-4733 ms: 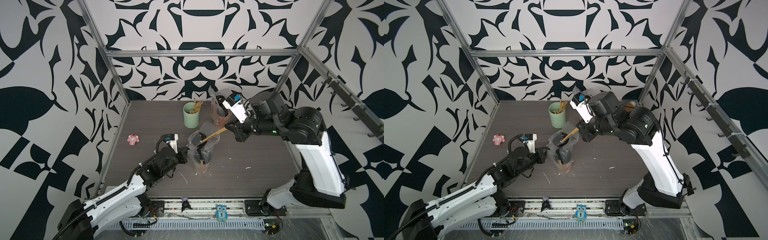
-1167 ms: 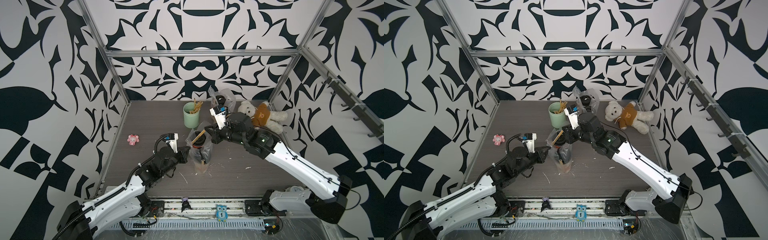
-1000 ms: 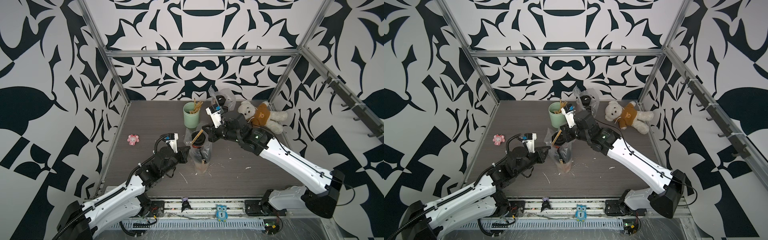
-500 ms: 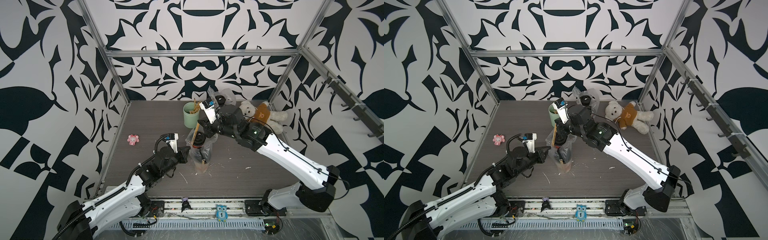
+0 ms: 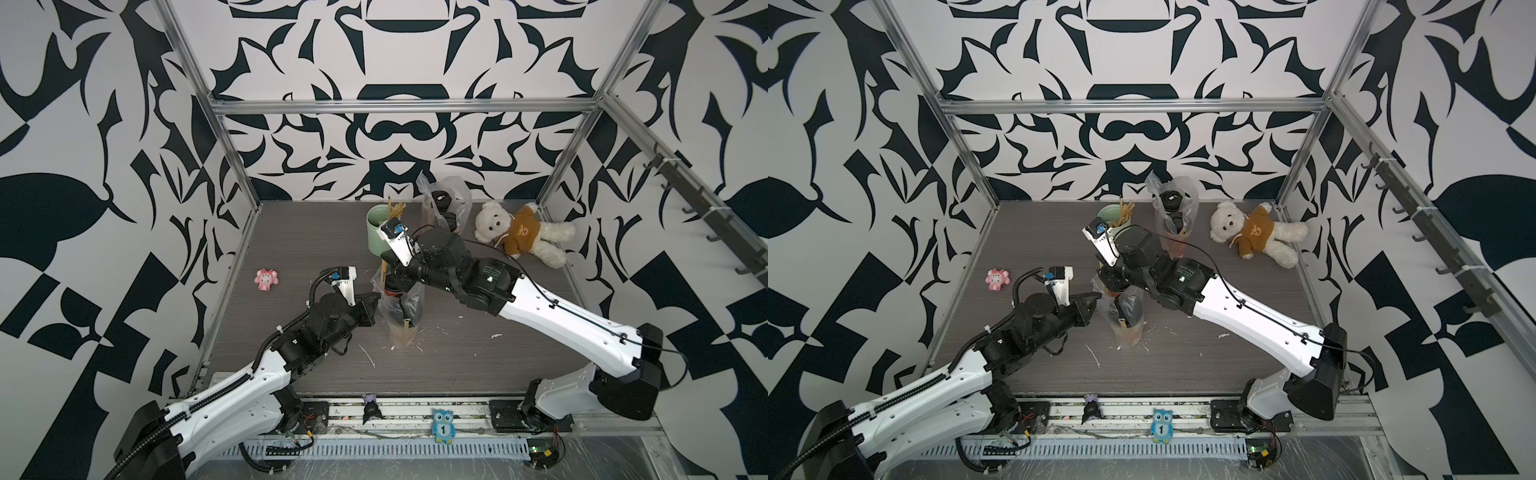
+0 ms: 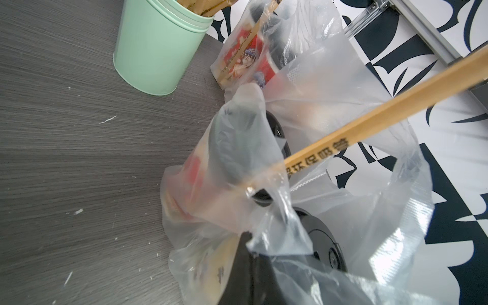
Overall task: Pack milk tea into plastic carrier bags
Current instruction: Place the straw in the plastic carrier bag.
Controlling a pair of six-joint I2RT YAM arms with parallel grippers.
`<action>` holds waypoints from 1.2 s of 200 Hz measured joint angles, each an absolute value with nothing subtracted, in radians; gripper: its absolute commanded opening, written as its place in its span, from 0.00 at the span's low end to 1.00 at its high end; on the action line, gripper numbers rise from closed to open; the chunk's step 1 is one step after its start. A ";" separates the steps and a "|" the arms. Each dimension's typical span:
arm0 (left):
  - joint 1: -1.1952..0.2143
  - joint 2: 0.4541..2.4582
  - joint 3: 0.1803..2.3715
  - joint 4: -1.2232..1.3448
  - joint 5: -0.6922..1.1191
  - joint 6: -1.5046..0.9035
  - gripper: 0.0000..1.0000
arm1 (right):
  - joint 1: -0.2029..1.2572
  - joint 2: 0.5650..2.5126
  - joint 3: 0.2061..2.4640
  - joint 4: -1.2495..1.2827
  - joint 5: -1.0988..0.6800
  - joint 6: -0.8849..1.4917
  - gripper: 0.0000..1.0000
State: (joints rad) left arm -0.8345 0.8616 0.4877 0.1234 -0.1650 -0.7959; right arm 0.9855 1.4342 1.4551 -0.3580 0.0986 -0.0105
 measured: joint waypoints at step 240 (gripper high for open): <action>-0.834 0.888 0.514 0.123 -0.165 -0.796 0.00 | 1.061 1.402 1.222 -0.151 0.197 -0.073 0.00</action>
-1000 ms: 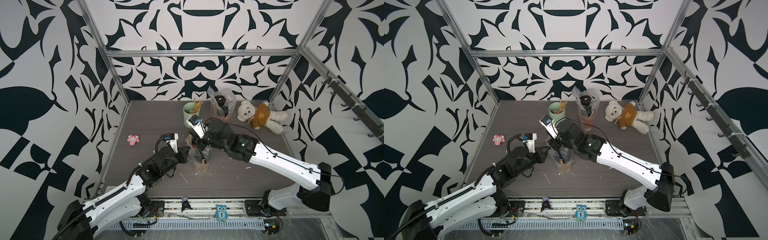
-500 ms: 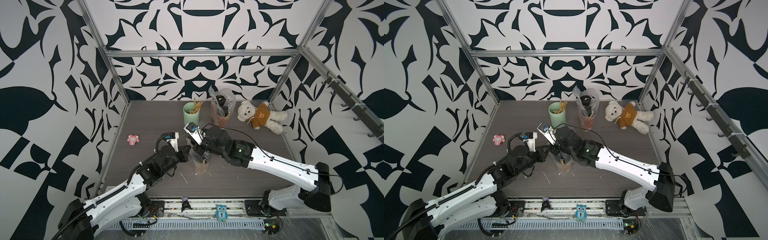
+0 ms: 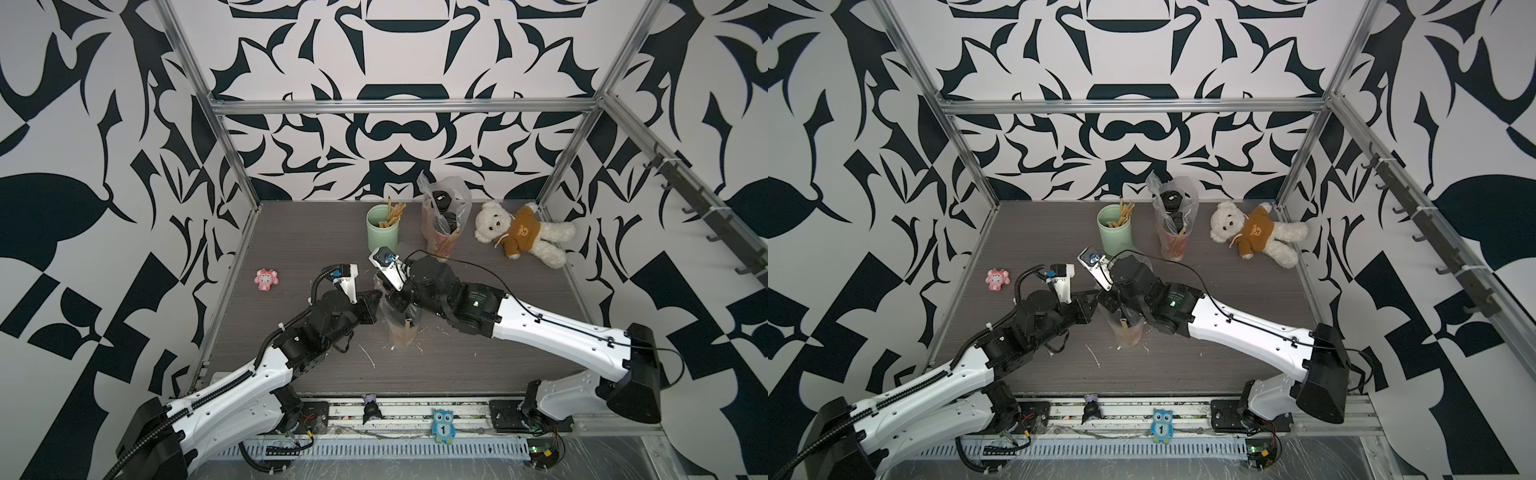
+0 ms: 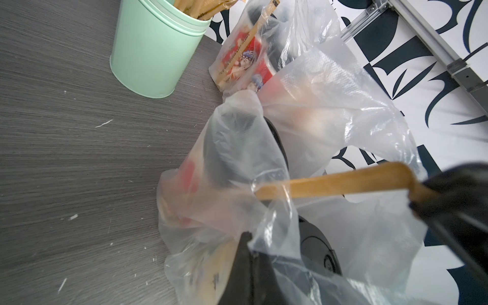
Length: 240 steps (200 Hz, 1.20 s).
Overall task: Pack milk tea into plastic carrier bags
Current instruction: Place the straw in the plastic carrier bag.
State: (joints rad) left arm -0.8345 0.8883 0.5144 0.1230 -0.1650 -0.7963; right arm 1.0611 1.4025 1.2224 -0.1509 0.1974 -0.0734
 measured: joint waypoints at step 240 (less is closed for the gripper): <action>-0.834 0.891 0.517 0.123 -0.168 -0.807 0.00 | 0.915 1.528 1.243 -0.095 0.125 -0.026 0.00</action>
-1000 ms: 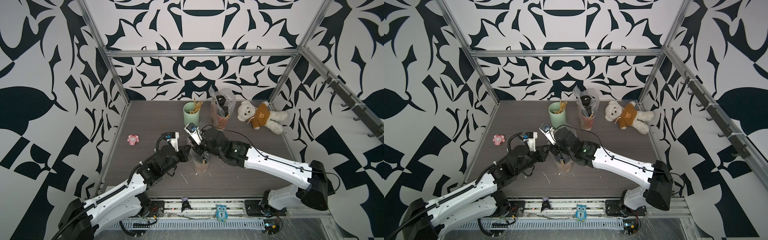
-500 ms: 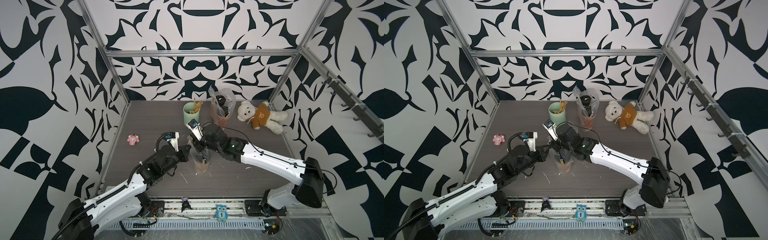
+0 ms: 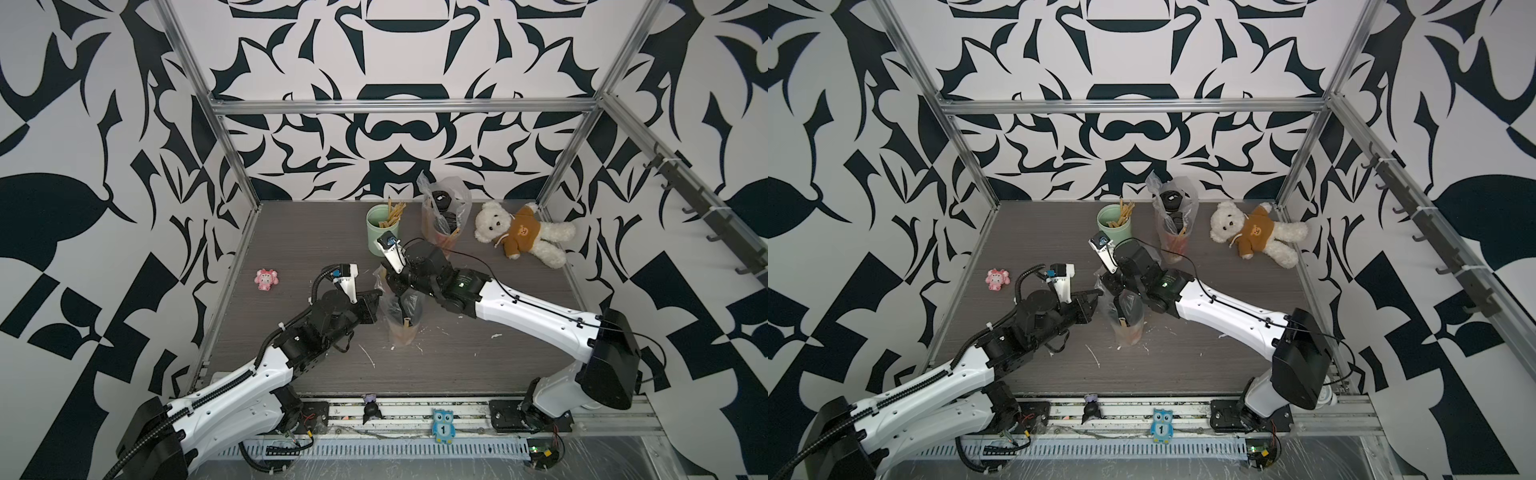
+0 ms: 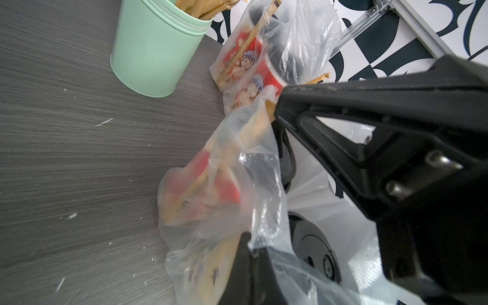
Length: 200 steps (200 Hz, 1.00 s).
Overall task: Pack milk tea into plastic carrier bags
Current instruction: Place the straw in the plastic carrier bag.
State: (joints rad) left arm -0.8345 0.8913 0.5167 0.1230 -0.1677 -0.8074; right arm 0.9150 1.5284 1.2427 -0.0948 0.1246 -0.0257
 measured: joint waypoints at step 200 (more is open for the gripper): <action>-0.836 0.891 0.517 0.123 -0.169 -0.812 0.31 | 0.896 1.471 1.286 -0.119 0.082 -0.017 0.40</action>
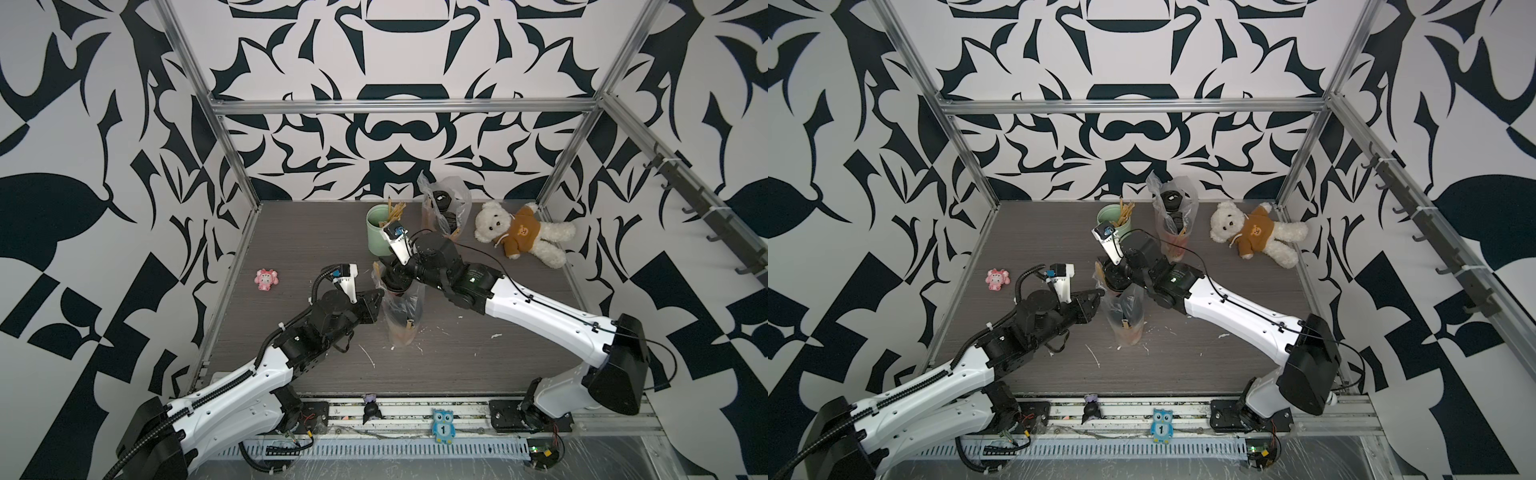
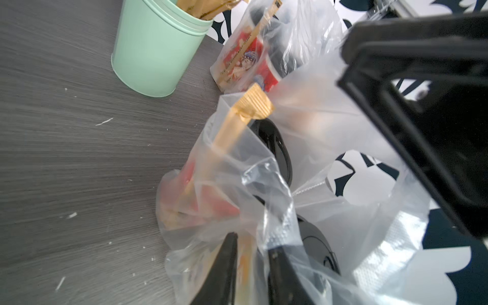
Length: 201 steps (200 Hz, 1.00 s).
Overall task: Pack milk tea into plastic carrier bags
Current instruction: Place the straw in the plastic carrier bag, then reset both arms
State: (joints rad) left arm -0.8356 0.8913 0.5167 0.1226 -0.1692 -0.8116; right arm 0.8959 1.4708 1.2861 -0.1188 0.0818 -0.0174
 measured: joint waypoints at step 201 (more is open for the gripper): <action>-0.836 0.785 0.564 0.017 -0.164 -0.785 1.00 | 0.896 1.367 1.283 -0.115 0.074 -0.004 0.41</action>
State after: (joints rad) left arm -0.8364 0.7849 0.5644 0.0174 -0.1642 -0.7853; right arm 0.8959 1.3674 1.2827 -0.1154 0.0742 -0.0036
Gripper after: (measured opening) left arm 0.998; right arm 0.404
